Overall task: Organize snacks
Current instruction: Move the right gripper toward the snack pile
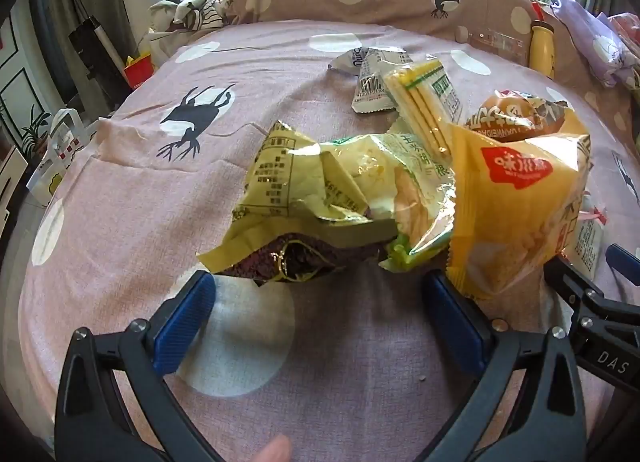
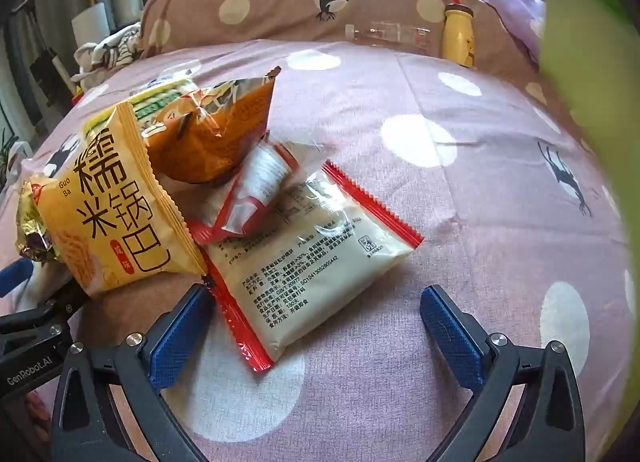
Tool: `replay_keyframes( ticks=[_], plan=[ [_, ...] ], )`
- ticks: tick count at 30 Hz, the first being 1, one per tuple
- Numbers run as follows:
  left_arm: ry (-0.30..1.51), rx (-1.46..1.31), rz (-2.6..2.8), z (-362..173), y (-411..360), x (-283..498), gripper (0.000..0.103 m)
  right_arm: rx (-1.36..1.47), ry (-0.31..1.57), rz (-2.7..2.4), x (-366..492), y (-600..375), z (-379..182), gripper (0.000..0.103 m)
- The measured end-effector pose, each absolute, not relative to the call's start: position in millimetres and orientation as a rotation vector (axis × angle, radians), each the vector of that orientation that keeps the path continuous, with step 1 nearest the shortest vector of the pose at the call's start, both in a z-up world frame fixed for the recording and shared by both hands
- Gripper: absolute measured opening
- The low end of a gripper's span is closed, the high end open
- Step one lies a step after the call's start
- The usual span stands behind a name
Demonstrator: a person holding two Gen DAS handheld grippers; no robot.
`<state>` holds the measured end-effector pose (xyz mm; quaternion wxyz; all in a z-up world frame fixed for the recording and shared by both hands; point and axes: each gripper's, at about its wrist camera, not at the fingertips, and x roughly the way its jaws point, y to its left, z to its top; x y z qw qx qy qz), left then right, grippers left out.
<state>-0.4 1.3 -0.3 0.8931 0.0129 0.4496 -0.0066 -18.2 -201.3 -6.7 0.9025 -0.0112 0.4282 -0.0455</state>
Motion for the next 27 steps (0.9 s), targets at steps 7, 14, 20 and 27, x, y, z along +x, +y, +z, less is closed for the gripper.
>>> replay_keyframes(
  ticks=[7,14,20,27],
  plan=[
    [0.931,0.028,-0.013,-0.2,1.2,-0.3,0.103,-0.021,0.881,-0.093,-19.4,-201.9,-5.6,0.103],
    [0.932,0.026,-0.014,0.6,0.8,-0.7,0.103,-0.021,0.888,-0.093,-18.2,-201.4,-6.9,0.103],
    [0.942,0.024,-0.017,3.0,0.9,0.2,0.103,-0.021,0.888,-0.093,-18.5,-201.4,-7.6,0.103],
    [1.042,0.024,-0.022,7.6,0.9,6.8,0.103,-0.029,0.909,-0.104,-15.2,-198.5,-6.1,0.103]
  ],
)
